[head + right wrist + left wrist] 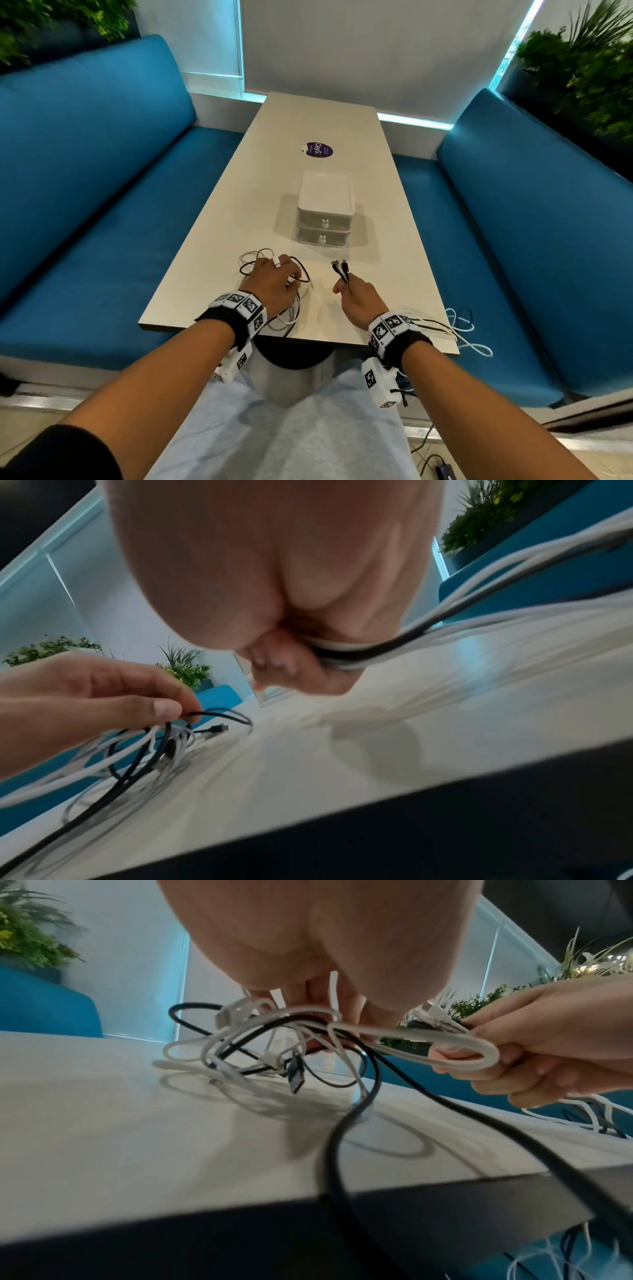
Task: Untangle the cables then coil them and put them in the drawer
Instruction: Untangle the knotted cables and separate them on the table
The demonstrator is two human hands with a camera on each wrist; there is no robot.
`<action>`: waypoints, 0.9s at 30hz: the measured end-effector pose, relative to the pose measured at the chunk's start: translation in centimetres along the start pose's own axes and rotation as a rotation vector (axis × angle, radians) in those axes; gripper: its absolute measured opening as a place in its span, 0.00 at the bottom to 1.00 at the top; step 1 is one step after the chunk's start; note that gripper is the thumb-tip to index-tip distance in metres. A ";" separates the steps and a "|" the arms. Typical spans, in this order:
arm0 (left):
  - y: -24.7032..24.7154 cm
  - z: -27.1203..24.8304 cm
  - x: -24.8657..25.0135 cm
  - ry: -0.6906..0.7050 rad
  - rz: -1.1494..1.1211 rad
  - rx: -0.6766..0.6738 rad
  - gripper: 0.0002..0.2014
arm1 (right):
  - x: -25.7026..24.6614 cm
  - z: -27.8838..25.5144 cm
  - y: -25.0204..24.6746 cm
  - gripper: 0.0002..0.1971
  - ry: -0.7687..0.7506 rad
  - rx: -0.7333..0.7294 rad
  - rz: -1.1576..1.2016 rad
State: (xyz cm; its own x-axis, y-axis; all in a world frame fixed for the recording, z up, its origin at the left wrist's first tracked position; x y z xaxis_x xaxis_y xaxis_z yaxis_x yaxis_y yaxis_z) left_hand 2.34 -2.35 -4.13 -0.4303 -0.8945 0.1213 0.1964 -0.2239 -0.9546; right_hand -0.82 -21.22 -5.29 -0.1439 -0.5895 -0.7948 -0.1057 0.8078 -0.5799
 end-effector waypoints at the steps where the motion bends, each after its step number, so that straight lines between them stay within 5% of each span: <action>1: 0.1 -0.2 -0.1 0.003 0.001 -0.026 0.11 | -0.1 0.0 0.3 0.13 0.002 0.011 0.009; 8: 0.3 -0.8 1.2 0.162 0.181 -0.093 0.09 | -4.4 -0.3 0.8 0.17 -0.075 0.088 0.125; 13: 3.0 -0.1 1.9 0.225 0.392 -0.342 0.21 | -8.0 -0.8 1.4 0.19 -0.169 -0.001 0.167; 15: 3.1 -0.1 2.9 0.272 0.470 -0.399 0.18 | -8.4 -0.7 2.2 0.20 -0.198 -0.053 0.076; 27: 0.3 -1.3 2.9 0.584 0.418 -0.059 0.13 | -2.4 1.0 -0.9 0.10 -0.035 0.060 0.121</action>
State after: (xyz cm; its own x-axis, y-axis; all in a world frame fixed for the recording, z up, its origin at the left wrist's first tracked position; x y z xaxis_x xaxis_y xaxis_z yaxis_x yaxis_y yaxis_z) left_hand 0.02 -4.53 -4.40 -0.7339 -0.5440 -0.4068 0.4068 0.1276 -0.9046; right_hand 0.62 -20.48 -3.03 -0.1177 -0.4886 -0.8645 -0.0308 0.8720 -0.4886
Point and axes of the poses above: each hand's wrist, its own z-axis towards the middle knuckle, its own y-axis out of the palm, x = y × z, the point moved 6 cm from there along z, towards the middle knuckle, and after that the axes turned 14 degrees about z, right-handed, at the moved point
